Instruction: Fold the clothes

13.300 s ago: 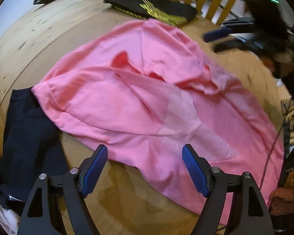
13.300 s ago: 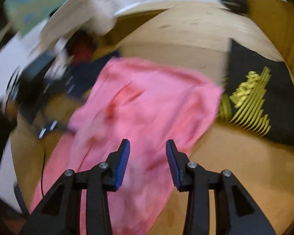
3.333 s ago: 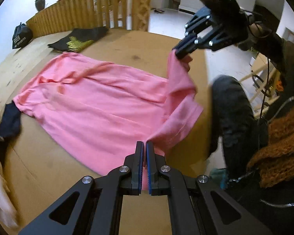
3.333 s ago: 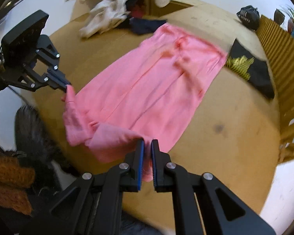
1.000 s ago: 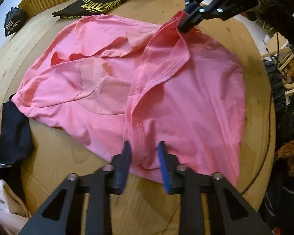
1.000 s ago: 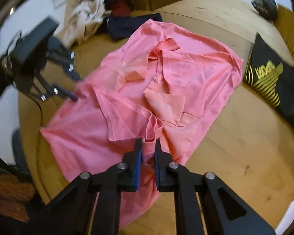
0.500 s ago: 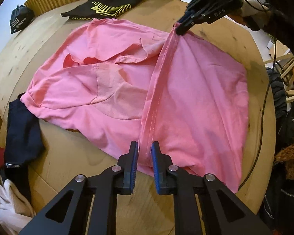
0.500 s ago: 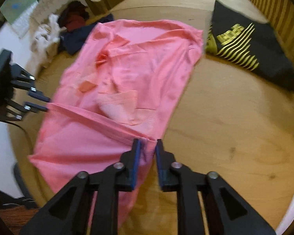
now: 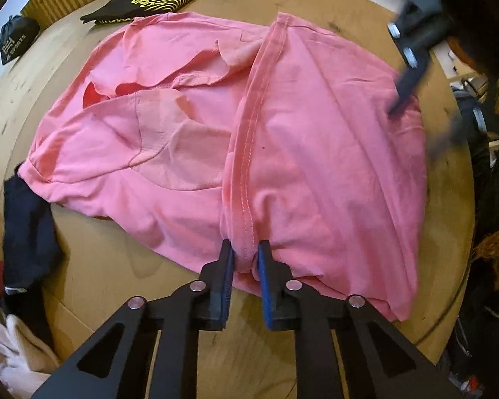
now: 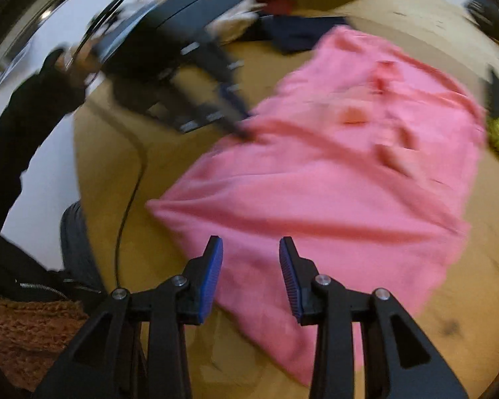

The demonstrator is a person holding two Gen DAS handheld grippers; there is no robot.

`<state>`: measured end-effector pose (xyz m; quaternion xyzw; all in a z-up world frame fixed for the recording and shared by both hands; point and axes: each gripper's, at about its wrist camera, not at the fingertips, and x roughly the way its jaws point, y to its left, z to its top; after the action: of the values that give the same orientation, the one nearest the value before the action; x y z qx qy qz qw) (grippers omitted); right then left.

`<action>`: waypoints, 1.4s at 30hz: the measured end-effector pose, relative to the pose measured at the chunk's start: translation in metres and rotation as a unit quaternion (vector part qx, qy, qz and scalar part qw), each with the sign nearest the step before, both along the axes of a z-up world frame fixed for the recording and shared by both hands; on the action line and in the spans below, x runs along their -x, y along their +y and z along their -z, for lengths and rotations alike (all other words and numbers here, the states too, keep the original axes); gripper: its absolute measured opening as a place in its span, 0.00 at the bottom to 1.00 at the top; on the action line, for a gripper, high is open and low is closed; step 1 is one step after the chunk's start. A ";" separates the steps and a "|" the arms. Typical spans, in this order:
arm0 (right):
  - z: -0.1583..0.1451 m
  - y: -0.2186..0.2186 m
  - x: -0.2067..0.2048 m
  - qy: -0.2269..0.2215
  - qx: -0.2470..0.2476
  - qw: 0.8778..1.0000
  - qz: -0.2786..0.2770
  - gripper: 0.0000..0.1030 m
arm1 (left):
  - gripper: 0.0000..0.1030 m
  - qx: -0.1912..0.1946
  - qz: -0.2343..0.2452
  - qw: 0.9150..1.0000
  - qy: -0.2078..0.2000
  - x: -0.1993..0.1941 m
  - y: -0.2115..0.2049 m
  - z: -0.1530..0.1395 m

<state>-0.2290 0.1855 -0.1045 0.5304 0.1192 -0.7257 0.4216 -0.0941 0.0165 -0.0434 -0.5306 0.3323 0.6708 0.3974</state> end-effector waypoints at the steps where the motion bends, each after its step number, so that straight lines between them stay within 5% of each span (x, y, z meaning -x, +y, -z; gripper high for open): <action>1: 0.005 -0.010 -0.005 0.002 -0.002 1.000 -0.019 0.34 | 0.11 0.004 0.002 1.000 0.004 0.000 0.002 -0.002; 9: 0.033 -0.024 -0.010 -0.030 -0.017 0.998 -0.051 0.36 | 0.10 0.042 -0.042 0.996 0.066 0.028 -0.001 -0.005; 13: 0.028 -0.015 -0.006 -0.043 -0.018 0.998 -0.040 0.36 | 0.12 0.038 -0.072 0.995 0.054 0.027 -0.011 -0.006; 17: 0.011 0.011 0.003 -0.020 0.018 1.000 0.006 0.36 | 0.27 -0.022 -0.054 0.998 0.036 -0.013 0.000 -0.028; 20: 0.015 0.016 0.007 -0.002 0.006 1.000 0.025 0.35 | 0.27 -0.067 -0.025 0.997 -0.009 -0.045 0.010 -0.030; 27: 0.033 0.005 -0.019 0.055 -0.066 0.996 -0.021 0.29 | 0.32 -0.036 0.011 0.998 -0.048 -0.096 0.029 0.009; 29: 0.031 0.005 -0.023 0.060 -0.097 0.993 -0.022 0.28 | 0.31 -0.022 -0.015 0.999 -0.047 -0.093 0.021 0.007; 31: 0.022 0.006 -0.024 0.051 -0.073 0.996 -0.015 0.28 | 0.32 -0.015 -0.030 0.999 -0.032 -0.089 0.015 -0.001; 36: 0.015 -0.009 -0.031 0.062 -0.046 0.997 -0.030 0.28 | 0.39 -0.076 -0.052 0.996 0.006 -0.066 0.024 -0.028; 39: 0.030 -0.019 -0.032 0.046 -0.052 0.997 -0.038 0.28 | 0.40 -0.099 -0.043 0.994 -0.004 -0.054 0.038 -0.020; 42: 0.034 -0.016 -0.042 0.047 -0.051 0.997 -0.045 0.30 | 0.44 -0.043 -0.040 0.998 0.011 -0.044 0.034 0.006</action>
<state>-0.1873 0.1693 -0.1383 0.5103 0.1997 -0.7232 0.4204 -0.0498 0.0503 -0.0493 -0.5188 0.2862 0.7055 0.3889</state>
